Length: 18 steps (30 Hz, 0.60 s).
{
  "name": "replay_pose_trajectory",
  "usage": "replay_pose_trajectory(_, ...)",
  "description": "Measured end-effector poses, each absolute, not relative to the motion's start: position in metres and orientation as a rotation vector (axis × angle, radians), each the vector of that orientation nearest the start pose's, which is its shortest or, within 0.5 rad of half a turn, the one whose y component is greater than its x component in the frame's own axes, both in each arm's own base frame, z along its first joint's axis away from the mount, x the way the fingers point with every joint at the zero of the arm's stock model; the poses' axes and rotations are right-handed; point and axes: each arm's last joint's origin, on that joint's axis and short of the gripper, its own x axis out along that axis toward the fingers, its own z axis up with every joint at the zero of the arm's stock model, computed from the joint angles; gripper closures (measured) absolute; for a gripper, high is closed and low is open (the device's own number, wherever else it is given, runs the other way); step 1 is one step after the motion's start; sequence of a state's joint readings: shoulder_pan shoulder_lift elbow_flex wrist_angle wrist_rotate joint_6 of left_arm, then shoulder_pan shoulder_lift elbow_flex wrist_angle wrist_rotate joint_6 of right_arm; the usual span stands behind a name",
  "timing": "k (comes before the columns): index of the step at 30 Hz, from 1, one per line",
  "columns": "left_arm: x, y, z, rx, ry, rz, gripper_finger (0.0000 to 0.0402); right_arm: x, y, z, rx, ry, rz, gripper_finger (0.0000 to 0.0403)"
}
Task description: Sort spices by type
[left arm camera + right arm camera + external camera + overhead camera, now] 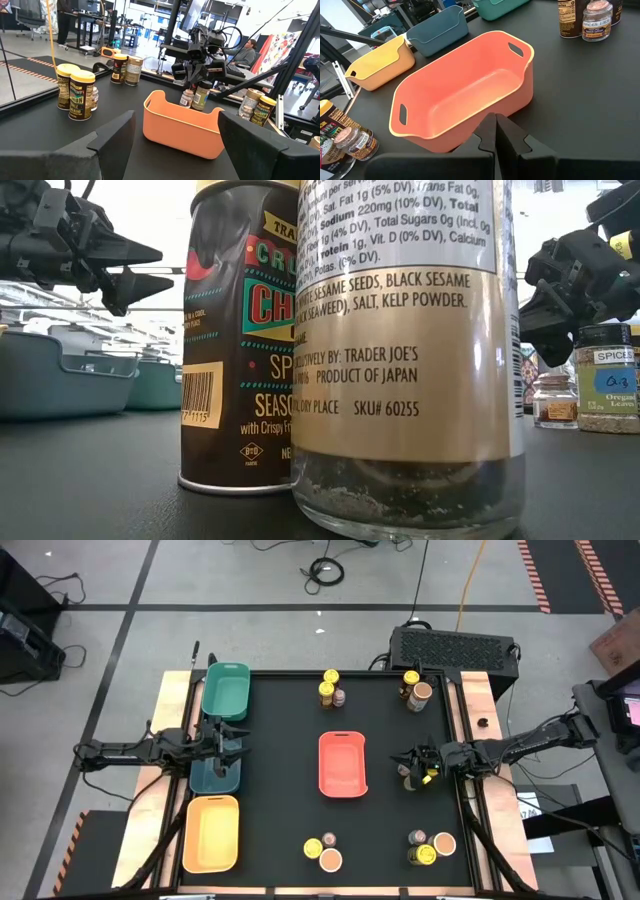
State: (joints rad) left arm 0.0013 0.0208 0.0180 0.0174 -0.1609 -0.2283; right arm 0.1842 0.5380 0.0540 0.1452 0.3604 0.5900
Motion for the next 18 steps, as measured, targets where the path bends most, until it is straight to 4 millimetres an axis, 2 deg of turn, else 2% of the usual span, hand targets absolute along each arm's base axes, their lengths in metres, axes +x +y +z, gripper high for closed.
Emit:
replay_pose_trajectory(9,0.0975,0.0052,0.1707,-0.231,-0.047,0.175,0.0116,0.1273,0.0134,0.1467,0.493,0.26,-0.263,0.0403)
replay_pose_trajectory(14,0.0969,0.0063,0.1768,-0.395,-0.132,0.193,0.0116,0.1276,0.0131,0.1476,0.487,0.25,-0.267,0.0403)
replay_pose_trajectory(18,0.0966,0.0079,0.1764,-0.442,-0.146,0.248,0.0116,0.1285,0.0132,0.1506,0.513,0.217,-0.261,0.0403)
